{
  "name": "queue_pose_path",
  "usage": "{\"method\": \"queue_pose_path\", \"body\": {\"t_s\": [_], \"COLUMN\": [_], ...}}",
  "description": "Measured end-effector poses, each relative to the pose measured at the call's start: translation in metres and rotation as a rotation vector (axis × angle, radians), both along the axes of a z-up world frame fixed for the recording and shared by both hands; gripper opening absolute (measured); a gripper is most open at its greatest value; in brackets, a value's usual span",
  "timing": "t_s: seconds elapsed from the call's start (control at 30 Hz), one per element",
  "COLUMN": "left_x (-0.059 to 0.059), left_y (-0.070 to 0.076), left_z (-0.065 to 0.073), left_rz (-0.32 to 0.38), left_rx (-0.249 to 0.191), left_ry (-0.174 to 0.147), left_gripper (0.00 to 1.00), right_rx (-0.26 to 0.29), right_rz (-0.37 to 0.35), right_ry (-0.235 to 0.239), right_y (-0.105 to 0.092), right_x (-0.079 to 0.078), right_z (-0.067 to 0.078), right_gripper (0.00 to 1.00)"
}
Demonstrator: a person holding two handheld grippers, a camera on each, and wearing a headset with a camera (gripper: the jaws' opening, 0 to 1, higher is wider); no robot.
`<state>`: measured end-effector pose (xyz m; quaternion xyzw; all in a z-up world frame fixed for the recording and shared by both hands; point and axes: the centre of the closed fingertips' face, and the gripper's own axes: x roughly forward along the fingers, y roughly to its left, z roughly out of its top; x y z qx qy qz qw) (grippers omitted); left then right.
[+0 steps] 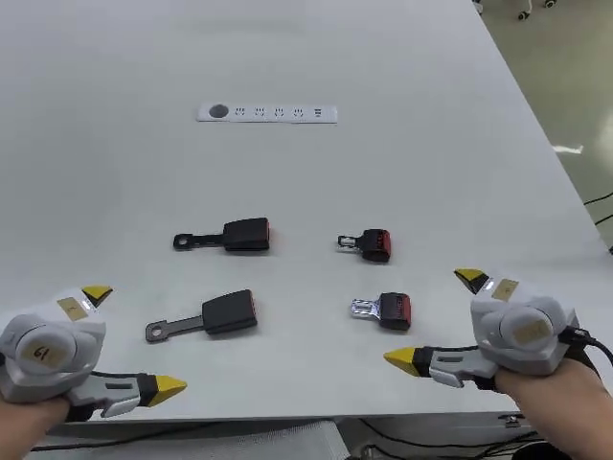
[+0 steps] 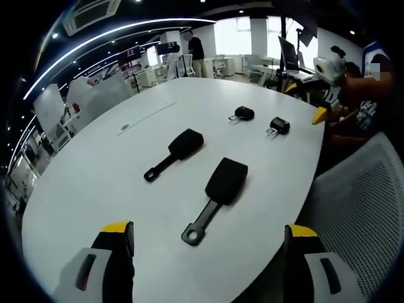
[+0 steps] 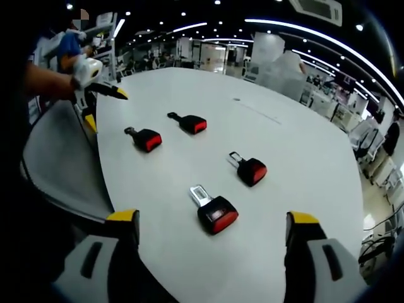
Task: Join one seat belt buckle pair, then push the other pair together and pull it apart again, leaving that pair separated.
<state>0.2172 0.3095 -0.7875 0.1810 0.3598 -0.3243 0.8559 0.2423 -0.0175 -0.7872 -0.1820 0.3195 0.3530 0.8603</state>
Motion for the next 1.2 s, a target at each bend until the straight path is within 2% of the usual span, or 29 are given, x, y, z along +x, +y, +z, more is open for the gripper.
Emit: {"method": "queue_pose_path", "body": {"t_s": [0.2, 0.4, 0.73, 1.2], "left_x": [-0.002, -0.003, -0.001, 0.002], "left_y": [0.0, 0.0, 0.004, 0.006], "left_z": [0.0, 0.001, 0.001, 0.0], "left_rz": [0.011, 0.013, 0.026, 0.006], "left_rx": [-0.002, -0.005, -0.003, 0.012], "left_ry": [0.006, 0.004, -0.006, -0.005], "left_gripper": [1.0, 1.0, 1.0, 0.99], "right_rx": [-0.006, 0.019, 0.019, 0.008], "right_rz": [-0.002, -0.003, -0.019, 0.009], "right_ry": [0.006, -0.006, -0.003, -0.009], "right_y": [0.001, 0.006, 0.005, 0.009], "right_x": [-0.003, -0.003, -0.005, -0.004], "right_z": [0.0, 0.006, 0.008, 0.011], "right_gripper": [0.98, 0.95, 0.95, 0.92]}}
